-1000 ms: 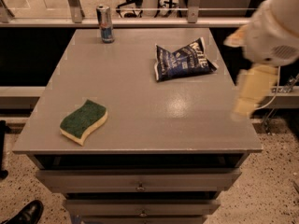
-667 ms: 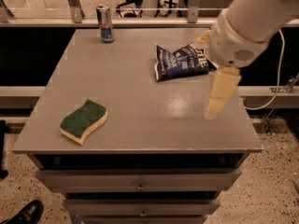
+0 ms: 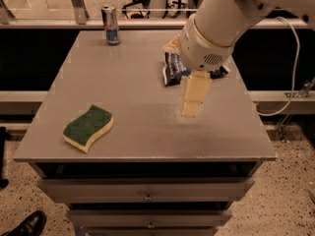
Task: Pick sponge
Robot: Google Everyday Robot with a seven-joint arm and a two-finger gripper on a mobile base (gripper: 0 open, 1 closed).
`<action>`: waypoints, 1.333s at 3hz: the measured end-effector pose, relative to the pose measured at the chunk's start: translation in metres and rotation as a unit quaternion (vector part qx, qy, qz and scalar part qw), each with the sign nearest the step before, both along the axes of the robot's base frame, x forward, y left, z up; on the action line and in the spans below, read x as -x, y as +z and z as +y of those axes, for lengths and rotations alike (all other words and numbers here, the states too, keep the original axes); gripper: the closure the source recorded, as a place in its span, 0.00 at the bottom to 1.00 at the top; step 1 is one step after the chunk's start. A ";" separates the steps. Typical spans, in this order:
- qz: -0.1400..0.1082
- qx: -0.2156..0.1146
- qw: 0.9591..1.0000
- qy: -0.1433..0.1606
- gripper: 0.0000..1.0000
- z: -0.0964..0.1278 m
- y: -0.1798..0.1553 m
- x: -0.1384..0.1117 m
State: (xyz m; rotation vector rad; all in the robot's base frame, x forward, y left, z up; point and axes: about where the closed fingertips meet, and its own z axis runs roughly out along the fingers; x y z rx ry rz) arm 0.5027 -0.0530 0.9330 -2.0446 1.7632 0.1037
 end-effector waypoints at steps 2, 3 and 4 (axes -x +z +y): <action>0.011 -0.028 0.994 0.109 0.00 0.079 -0.025 -0.013; 0.016 -0.034 0.984 0.174 0.00 0.128 -0.043 -0.013; 0.023 -0.045 0.973 0.225 0.00 0.169 -0.057 -0.006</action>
Offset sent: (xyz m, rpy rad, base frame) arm 0.0226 0.1519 -0.0479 0.0992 0.0365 0.4117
